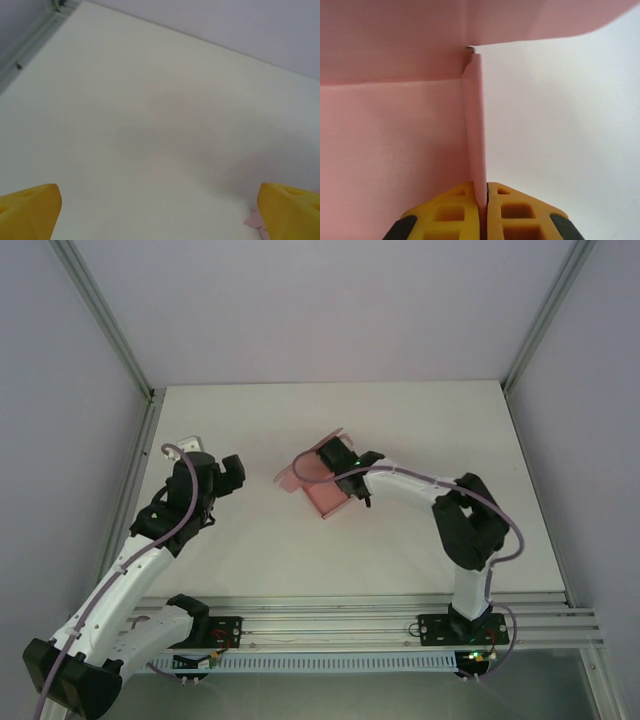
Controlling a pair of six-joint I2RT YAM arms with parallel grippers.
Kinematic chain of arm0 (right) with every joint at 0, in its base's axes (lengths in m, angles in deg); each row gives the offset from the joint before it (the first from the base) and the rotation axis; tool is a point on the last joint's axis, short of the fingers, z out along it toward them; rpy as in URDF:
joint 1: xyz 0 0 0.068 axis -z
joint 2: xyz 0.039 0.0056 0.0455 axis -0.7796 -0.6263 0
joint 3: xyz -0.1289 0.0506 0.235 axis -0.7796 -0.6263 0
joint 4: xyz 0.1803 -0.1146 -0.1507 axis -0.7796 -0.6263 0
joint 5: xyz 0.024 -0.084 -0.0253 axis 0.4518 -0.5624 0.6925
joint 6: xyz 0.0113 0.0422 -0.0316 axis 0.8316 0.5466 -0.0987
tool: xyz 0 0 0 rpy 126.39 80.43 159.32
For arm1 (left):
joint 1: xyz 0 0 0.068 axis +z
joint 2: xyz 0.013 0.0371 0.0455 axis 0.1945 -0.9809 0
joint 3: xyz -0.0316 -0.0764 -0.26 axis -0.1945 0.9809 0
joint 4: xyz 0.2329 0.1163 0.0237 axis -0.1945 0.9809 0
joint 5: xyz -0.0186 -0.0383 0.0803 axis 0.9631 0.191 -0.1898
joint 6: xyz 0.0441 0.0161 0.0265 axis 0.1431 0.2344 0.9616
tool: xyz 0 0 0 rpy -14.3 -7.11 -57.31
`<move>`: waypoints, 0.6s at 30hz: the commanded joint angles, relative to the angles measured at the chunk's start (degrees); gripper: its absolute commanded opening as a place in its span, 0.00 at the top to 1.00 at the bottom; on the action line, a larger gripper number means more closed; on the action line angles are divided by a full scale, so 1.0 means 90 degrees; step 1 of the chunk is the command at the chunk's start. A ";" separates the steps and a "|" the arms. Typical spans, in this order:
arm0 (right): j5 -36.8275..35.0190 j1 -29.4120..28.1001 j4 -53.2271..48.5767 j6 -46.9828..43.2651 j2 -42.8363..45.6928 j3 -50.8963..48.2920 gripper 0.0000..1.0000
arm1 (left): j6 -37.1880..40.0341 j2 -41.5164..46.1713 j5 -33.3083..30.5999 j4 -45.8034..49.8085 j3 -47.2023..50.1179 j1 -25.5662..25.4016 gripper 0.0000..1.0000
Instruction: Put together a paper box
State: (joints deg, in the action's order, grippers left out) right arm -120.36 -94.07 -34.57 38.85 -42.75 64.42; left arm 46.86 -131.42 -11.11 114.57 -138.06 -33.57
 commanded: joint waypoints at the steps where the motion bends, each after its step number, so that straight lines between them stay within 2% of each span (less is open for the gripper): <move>1: 0.0219 0.0144 -0.0200 0.0090 0.0436 0.0121 1.00 | -0.0194 0.0227 0.1079 -0.0721 0.0277 0.0040 0.00; 3: 0.0575 0.0301 -0.0121 0.0226 0.0698 0.0075 1.00 | -0.0371 0.0367 0.1148 -0.0950 0.0390 0.0042 0.00; 6: 0.1358 0.0610 0.0100 0.0451 0.1249 -0.0149 1.00 | -0.0683 0.0326 0.0624 -0.0842 0.0391 0.0066 0.00; 8: 0.2147 0.0772 0.0386 0.0509 0.1679 -0.0403 1.00 | -0.1028 0.0049 0.0253 -0.0625 0.0285 0.0130 0.00; 10: 0.2923 0.0857 0.0628 0.0597 0.2053 -0.0596 1.00 | -0.1364 -0.0390 0.0530 -0.0718 0.0258 0.0280 0.00; 11: 0.3195 0.0886 0.0746 0.0696 0.2209 -0.0682 1.00 | -0.1533 -0.0638 0.0919 -0.0959 0.0296 0.0357 0.00; 12: 0.3589 0.0942 0.0906 0.0788 0.2359 -0.0770 1.00 | -0.1576 -0.0921 0.1595 -0.1563 0.0430 0.0392 0.00; 16: 0.5066 0.1357 0.1635 0.1506 0.2758 -0.1150 1.00 | -0.1823 -0.1876 0.4689 -0.4813 0.1126 0.0397 0.00; 18: 0.5811 0.1568 0.2091 0.1883 0.2832 -0.1338 1.00 | -0.2020 -0.2306 0.5700 -0.5655 0.1049 0.0358 0.00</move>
State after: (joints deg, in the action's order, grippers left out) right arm -82.50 -82.23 -23.83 49.06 -18.25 54.32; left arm 32.72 -149.14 19.04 84.40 -129.01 -30.09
